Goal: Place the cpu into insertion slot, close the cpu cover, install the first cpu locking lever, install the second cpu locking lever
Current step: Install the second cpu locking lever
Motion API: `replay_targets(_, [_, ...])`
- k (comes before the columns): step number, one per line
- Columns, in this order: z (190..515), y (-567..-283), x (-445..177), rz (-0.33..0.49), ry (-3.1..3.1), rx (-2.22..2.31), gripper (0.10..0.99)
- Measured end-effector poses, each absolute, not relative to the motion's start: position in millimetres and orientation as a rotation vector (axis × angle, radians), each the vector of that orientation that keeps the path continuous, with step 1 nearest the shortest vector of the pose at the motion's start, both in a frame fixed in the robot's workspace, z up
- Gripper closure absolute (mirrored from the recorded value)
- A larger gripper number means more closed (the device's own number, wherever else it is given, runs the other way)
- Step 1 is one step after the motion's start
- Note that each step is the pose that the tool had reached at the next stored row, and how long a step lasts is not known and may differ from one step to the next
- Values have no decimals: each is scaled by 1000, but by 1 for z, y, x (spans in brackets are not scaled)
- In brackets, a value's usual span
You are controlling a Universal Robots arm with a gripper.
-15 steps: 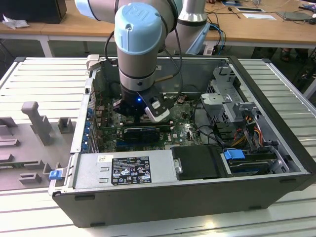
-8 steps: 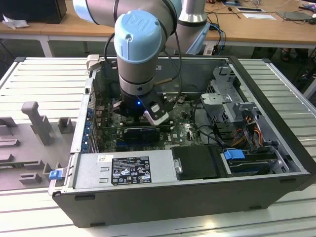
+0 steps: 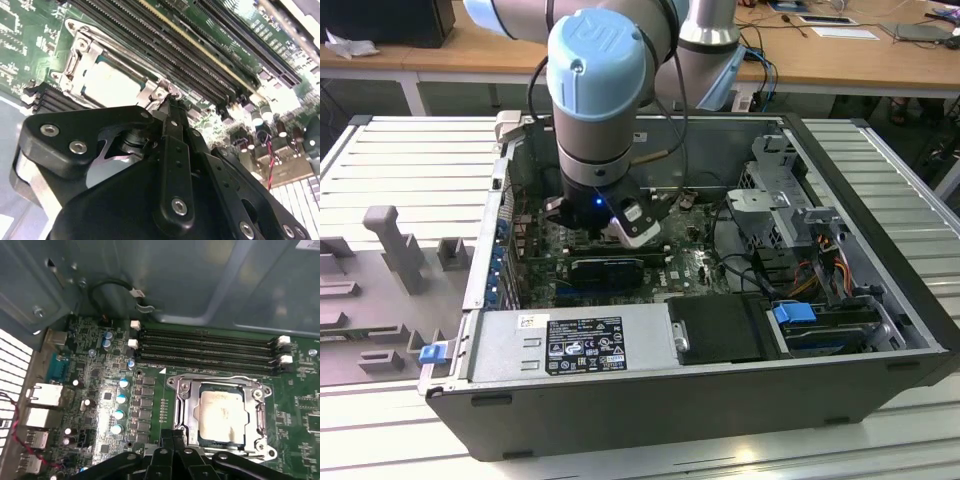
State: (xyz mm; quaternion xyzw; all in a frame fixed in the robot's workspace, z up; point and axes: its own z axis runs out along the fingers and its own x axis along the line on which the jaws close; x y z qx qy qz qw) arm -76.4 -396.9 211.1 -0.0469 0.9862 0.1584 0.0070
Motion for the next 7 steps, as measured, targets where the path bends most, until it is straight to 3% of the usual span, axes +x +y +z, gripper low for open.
replay_targets(7, [217, -397, -76, 495, 3085, -147, 980])
